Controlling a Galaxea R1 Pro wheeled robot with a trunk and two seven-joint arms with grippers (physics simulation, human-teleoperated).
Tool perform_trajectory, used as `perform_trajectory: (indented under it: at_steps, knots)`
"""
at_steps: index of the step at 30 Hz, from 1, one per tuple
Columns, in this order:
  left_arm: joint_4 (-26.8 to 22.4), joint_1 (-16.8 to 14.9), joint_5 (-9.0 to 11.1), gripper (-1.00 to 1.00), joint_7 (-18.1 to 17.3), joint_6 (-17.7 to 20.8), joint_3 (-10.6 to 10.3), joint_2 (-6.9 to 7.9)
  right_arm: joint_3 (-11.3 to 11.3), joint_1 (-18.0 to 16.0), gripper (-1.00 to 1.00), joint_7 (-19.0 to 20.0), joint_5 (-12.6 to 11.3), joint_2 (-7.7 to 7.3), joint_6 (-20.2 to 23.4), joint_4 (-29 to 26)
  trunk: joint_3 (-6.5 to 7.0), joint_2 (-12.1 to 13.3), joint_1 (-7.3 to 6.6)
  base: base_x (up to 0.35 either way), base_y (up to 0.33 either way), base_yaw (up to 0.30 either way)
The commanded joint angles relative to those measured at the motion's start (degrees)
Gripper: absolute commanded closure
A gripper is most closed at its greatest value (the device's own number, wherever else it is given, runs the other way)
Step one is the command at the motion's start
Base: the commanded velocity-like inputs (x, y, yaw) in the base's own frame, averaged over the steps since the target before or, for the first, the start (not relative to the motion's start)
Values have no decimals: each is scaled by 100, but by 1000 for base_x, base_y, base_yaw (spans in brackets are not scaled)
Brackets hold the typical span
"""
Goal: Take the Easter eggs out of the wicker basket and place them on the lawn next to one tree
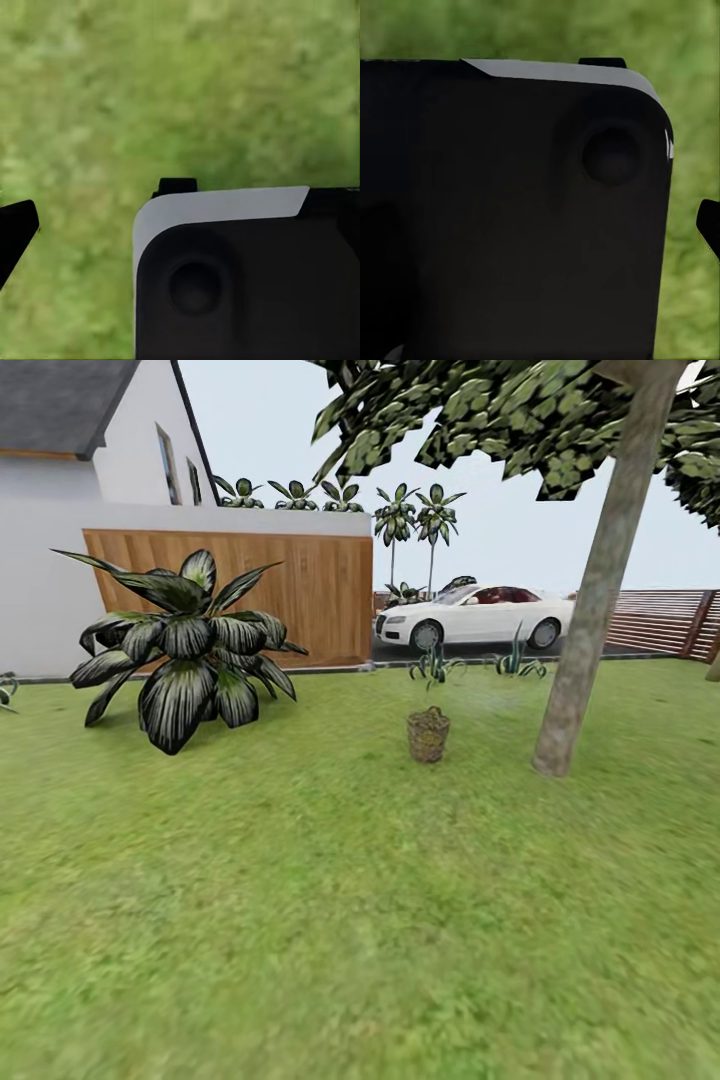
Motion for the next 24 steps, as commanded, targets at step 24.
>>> perform_trajectory:
  at_steps: [24]
  knots:
    - [4,-4,1,-100,-6,-20,3,-2,-7,-2,-100,5,-30,21,-18,-5,-6,-3,3,308,110,0]
